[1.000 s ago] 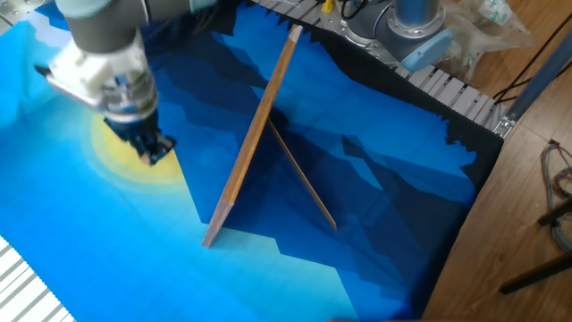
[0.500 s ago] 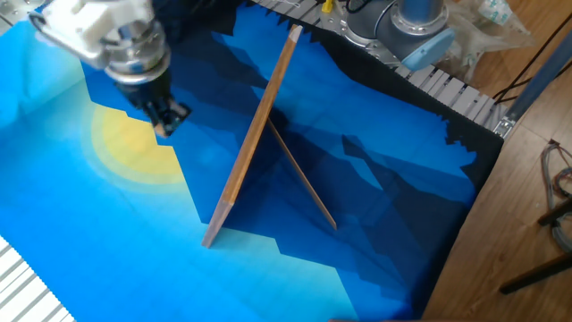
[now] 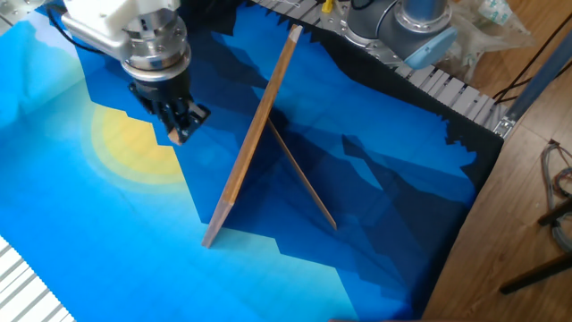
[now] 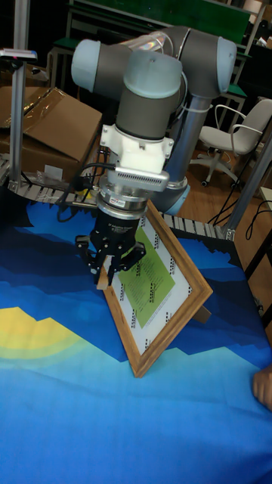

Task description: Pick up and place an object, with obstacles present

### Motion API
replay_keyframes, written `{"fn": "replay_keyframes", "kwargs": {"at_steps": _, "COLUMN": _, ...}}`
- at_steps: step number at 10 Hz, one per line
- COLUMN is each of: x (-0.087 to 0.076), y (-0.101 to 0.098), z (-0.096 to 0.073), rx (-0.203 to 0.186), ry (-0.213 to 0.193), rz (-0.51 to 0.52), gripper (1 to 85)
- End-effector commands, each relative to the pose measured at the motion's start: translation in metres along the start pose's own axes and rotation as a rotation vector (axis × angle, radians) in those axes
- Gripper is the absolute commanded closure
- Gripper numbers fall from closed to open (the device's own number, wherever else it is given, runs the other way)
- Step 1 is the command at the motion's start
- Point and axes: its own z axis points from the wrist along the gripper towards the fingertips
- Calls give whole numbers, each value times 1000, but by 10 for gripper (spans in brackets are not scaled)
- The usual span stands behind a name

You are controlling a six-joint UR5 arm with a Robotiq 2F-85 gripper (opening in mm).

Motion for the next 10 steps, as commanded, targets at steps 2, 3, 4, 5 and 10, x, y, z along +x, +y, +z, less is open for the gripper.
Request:
{"fn": "replay_keyframes", "kwargs": {"at_steps": 2, "x": -28, "y": 26, "z": -6, "rx": -83, "ry": -117, "rz": -109, "gripper": 843}}
{"fn": "replay_keyframes", "kwargs": {"at_steps": 3, "x": -27, "y": 32, "z": -6, "rx": -105, "ry": -112, "rz": -126, "gripper": 843}}
{"fn": "replay_keyframes", "kwargs": {"at_steps": 4, "x": -4, "y": 21, "z": -30, "rx": -90, "ry": -63, "rz": -137, "gripper": 843}}
{"fn": "replay_keyframes", "kwargs": {"at_steps": 5, "x": 15, "y": 21, "z": -62, "rx": -81, "ry": -26, "rz": -121, "gripper": 843}}
{"fn": "replay_keyframes", "kwargs": {"at_steps": 10, "x": 40, "y": 82, "z": -140, "rx": -39, "ry": 46, "rz": 4, "gripper": 843}}
